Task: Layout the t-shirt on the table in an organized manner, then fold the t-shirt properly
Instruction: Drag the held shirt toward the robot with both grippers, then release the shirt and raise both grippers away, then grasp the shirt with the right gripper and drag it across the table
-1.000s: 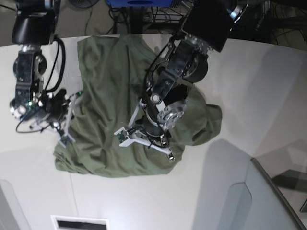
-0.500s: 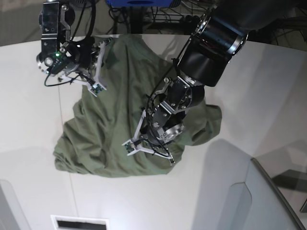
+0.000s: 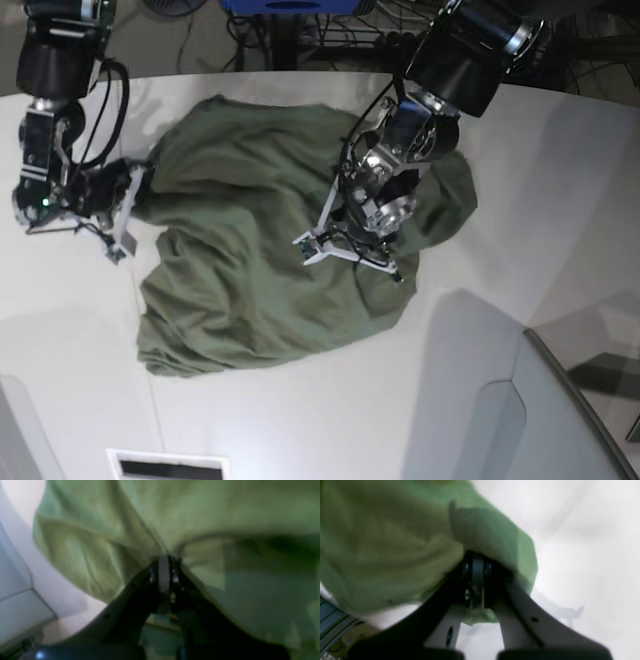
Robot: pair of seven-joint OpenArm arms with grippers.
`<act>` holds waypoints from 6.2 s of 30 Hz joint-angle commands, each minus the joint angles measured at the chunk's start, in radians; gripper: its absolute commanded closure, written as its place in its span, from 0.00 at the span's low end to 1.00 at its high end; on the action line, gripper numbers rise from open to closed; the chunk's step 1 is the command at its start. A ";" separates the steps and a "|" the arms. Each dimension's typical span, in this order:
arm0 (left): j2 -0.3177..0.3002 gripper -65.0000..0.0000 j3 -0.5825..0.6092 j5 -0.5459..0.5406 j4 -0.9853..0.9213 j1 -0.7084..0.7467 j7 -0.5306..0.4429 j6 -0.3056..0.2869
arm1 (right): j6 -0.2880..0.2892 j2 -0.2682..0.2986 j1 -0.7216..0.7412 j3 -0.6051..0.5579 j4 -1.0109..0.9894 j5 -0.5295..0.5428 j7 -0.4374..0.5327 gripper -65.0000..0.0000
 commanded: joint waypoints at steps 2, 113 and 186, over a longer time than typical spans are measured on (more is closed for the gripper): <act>-0.001 1.00 -0.001 0.008 0.092 0.041 0.027 0.003 | -0.026 0.026 0.086 -0.001 -0.087 -0.054 0.012 1.00; -0.124 1.00 -0.645 -0.540 0.538 0.703 -0.379 -0.154 | -0.045 -0.271 -0.382 0.257 0.476 0.230 -0.160 0.23; -0.058 0.80 -0.105 -0.546 0.287 0.444 -0.435 -0.155 | -0.241 -0.106 0.145 0.197 0.632 0.222 -0.423 1.00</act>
